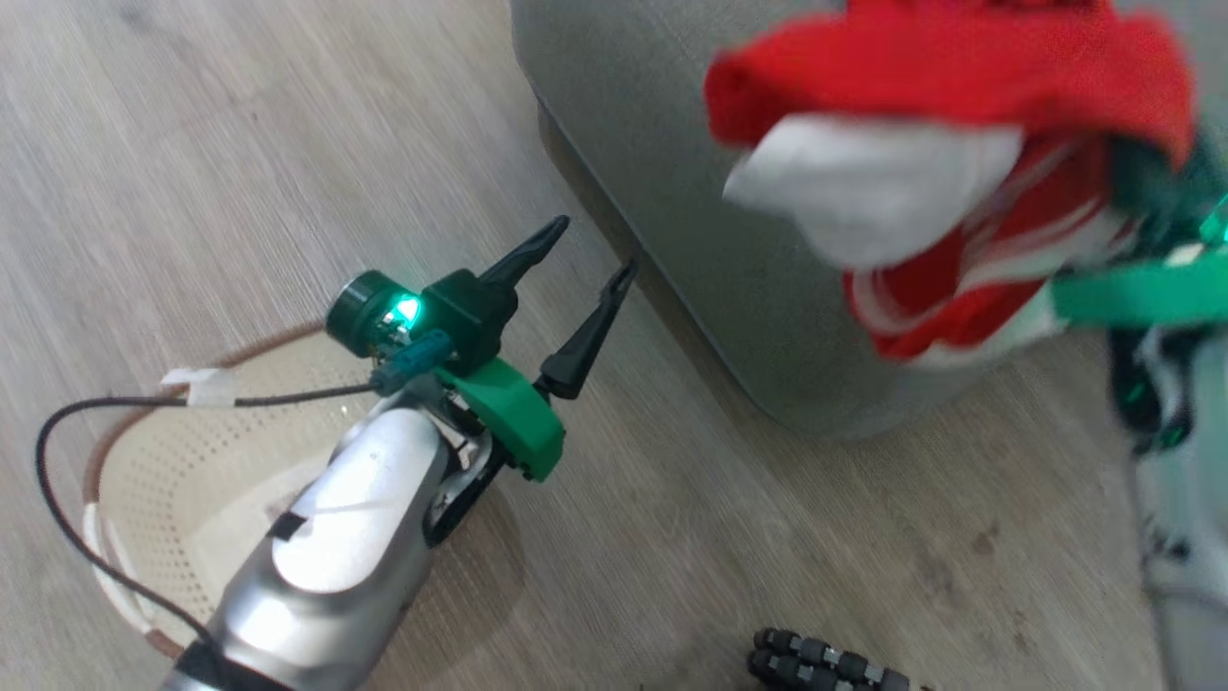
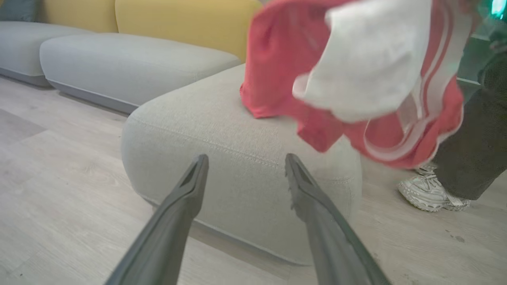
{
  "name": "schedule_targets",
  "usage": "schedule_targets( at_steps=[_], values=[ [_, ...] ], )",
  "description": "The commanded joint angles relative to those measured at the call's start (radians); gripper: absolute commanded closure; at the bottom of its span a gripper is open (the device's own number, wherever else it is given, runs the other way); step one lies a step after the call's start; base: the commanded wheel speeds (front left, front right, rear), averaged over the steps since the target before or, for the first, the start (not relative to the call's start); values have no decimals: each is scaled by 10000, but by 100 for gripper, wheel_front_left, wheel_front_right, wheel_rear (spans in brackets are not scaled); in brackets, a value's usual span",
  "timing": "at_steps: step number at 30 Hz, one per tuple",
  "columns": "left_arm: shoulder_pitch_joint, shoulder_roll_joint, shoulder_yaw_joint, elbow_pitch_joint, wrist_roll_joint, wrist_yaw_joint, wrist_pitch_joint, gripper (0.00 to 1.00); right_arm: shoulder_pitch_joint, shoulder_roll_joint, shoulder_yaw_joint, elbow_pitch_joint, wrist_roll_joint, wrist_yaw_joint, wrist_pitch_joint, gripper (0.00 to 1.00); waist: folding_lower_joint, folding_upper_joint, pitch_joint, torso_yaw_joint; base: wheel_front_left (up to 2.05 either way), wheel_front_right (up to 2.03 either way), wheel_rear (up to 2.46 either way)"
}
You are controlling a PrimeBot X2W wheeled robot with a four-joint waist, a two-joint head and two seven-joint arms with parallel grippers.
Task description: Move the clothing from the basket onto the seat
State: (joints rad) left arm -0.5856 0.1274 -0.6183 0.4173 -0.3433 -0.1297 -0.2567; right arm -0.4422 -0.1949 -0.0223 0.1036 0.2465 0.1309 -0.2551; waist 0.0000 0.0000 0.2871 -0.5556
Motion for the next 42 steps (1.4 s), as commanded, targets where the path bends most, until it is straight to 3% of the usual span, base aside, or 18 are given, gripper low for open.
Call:
schedule_targets(
  at_steps=[1, 8, 20, 24, 32, 36, 42],
  values=[
    [-434, 257, 210, -287, 5, -8, -51, 0, -781, -299, 3, -165, 45, -2, -67, 100, 0, 0, 403, 43, 0, 0, 0],
    [-589, 733, 498, -501, 203, -9, -51, 0, -3125, -1407, -219, 1349, 102, -2, -67, 100, 0, 0, 1461, 162, 0, 0, 0],
    [-1415, 1059, -223, -717, 335, -9, -51, 0, -6452, -3638, -1985, 4182, -665, -2, 4, 100, 0, 0, 3125, 1428, 0, 0, 0],
    [-1612, 1126, -381, -729, 318, -9, -51, 0, -7248, -4032, -2679, 5038, -776, -2, 239, 100, 0, 0, 3512, 1722, 0, 0, 0],
    [-2054, 1232, -766, -857, 315, -9, -51, 0, -8155, -5239, -5289, 6716, -1570, -2, 764, 100, 0, 0, 4452, 2571, 0, 0, 0],
    [-2148, 1315, -771, -970, 329, -9, -51, 0, -8037, -5331, -6224, 7425, -2058, -2, 1038, 100, 0, 0, 4837, 2837, 0, 0, 0],
    [-2226, 1262, -753, -1099, 365, -9, -51, 0, -7266, -4453, -6506, 8478, -1893, -2, 678, 100, 0, 0, 5069, 3048, 0, 0, 0]
  ],
)
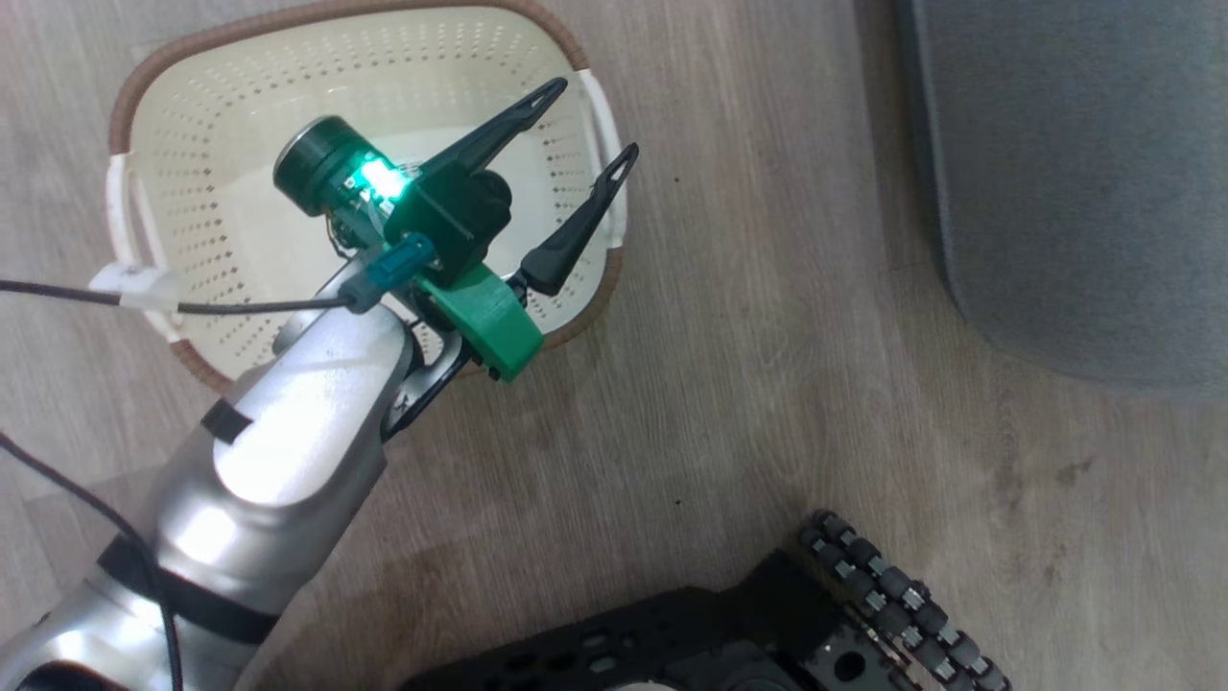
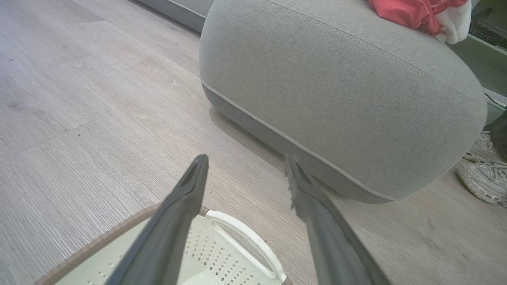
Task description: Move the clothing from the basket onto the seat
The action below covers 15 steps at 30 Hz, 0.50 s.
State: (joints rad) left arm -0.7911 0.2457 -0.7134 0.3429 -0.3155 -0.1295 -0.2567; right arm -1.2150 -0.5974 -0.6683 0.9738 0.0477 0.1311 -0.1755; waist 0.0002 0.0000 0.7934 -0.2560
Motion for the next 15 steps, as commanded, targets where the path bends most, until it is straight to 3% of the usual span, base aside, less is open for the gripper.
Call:
schedule_targets(
  at_steps=[1, 3, 4, 5, 10, 15],
  values=[
    [-185, 57, 207, -366, 78, -11, -51, 0, 578, -350, 47, -93, 210, -4, -234, 100, -2, 0, -17, 76, 0, 0, 0],
    [-180, 18, 244, -361, 53, -11, -51, 0, 827, -228, 371, 136, 445, -4, -450, 56, -2, 0, -117, 94, 0, 0, 0],
    [-164, -3, 259, -346, 38, -11, -51, 0, 979, -206, 585, 237, 540, -4, -541, 13, -2, 0, -173, 94, 0, 0, 0],
    [-145, -19, 277, -328, 25, -11, -51, 0, 1144, -147, 838, 293, 666, -4, -627, 0, -2, 0, -238, 83, 0, 0, 0],
    [42, -162, 448, -253, -6, -11, -51, 0, 2269, 163, 1985, -50, 1477, -4, -845, 0, -2, 0, -723, -20, 0, 0, 0],
    [275, -381, 570, -216, -23, -11, -51, 0, 4020, 334, 2590, -1585, 2534, -4, -858, 0, -2, 0, -1315, -17, 0, 0, 0]
  ],
)
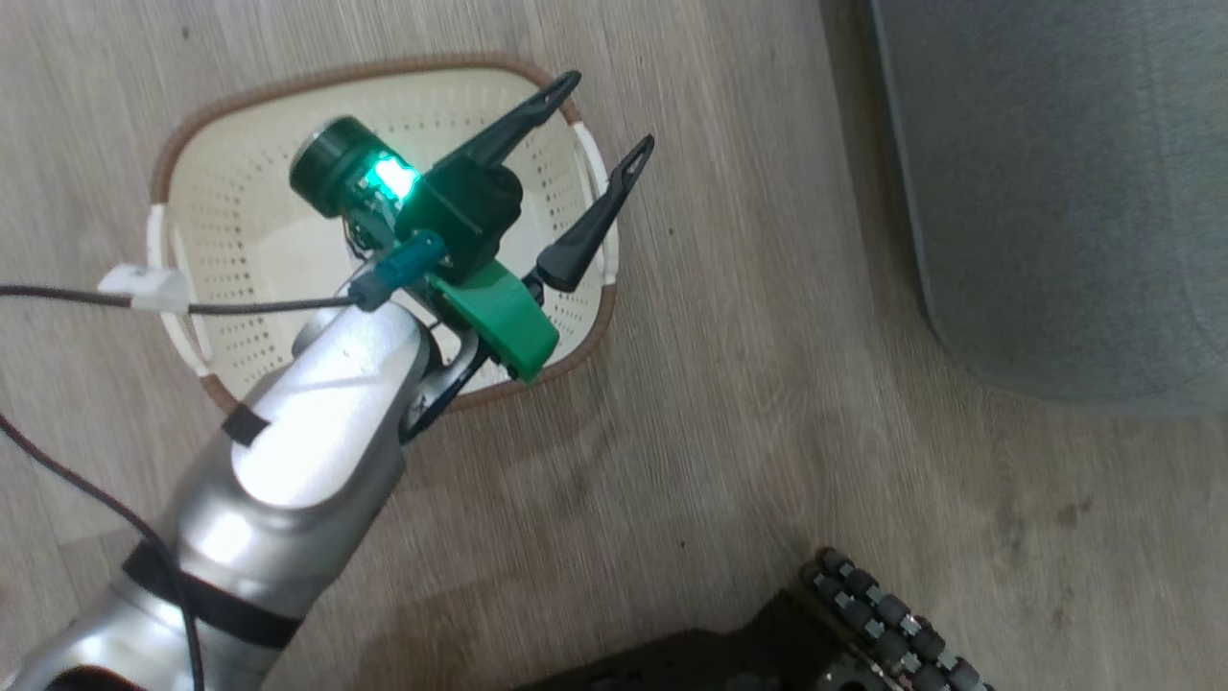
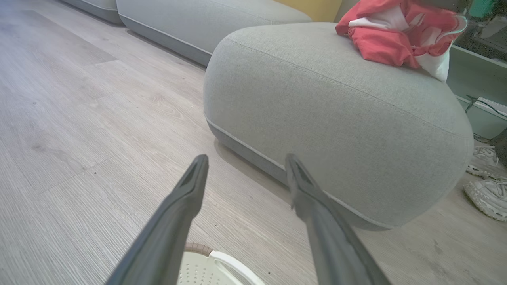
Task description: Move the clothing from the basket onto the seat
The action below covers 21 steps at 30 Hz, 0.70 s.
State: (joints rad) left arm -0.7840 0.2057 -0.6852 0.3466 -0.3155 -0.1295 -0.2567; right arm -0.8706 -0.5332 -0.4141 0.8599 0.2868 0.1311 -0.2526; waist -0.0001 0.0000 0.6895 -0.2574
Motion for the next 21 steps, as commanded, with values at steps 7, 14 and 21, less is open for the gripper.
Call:
schedule_targets(
  at_steps=[7, 14, 21],
  values=[
    [727, -201, 725, -159, -75, -11, -51, 0, 2900, 507, 550, -2851, 658, -4, -89, 0, 1, 0, -1343, 106, 0, 0, 0],
    [1459, -548, 1375, -30, -51, -11, -51, 0, 4115, 1473, 1609, -4563, 433, -4, -90, 0, 1, 0, -2554, 605, 0, 0, 0],
    [2284, -903, 2525, 106, 116, -8, -51, 0, 4761, 2343, 2627, -5578, -122, -4, -91, 0, 1, 0, -3655, 1535, 0, 0, 0]
  ],
)
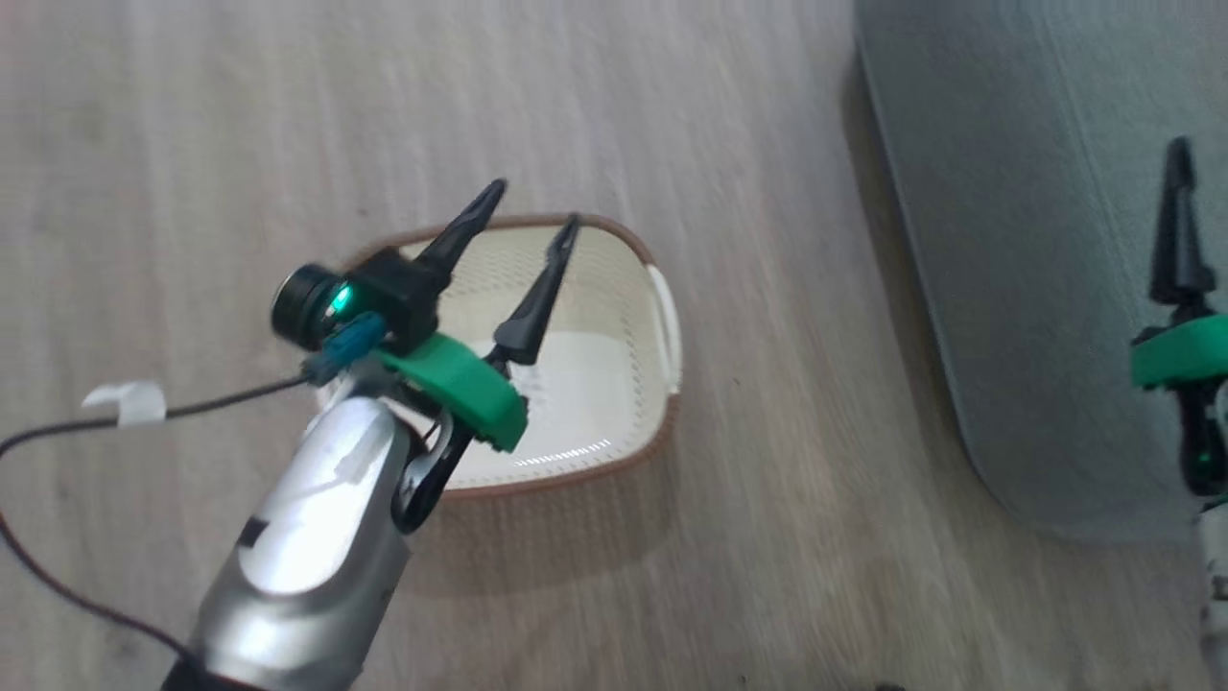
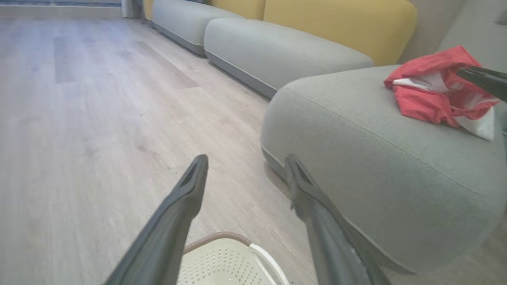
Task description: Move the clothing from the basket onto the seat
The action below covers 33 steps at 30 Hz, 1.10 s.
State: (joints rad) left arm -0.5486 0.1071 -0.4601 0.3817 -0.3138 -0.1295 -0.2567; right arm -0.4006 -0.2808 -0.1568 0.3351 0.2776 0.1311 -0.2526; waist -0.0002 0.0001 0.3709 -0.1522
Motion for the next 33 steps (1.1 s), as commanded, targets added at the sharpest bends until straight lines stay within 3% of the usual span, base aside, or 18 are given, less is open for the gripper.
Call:
schedule_targets(
  at_steps=[1, 9, 17, 33],
  values=[
    [60, 43, 464, -225, 143, -7, -51, 0, 91, -85, 169, -391, -15, -4, -91, 0, 2, -1, -612, 613, 0, 0, 0],
    [1122, -222, 2050, -132, 434, 6, -51, 0, 334, 401, 1112, -195, 324, -4, -91, 0, 2, -1, -1637, 1643, 0, 0, 0],
    [2050, -316, 3531, -218, 969, 79, -51, 0, 528, 714, 1998, 262, 339, -4, -91, 0, 2, -1, -2243, 2117, 0, 0, 0],
    [3875, -511, 5205, -761, 1719, 140, -51, 0, 1872, 1389, 2614, 523, 138, -4, -91, 0, 2, -1, -3364, 2030, 0, 0, 0]
  ],
)
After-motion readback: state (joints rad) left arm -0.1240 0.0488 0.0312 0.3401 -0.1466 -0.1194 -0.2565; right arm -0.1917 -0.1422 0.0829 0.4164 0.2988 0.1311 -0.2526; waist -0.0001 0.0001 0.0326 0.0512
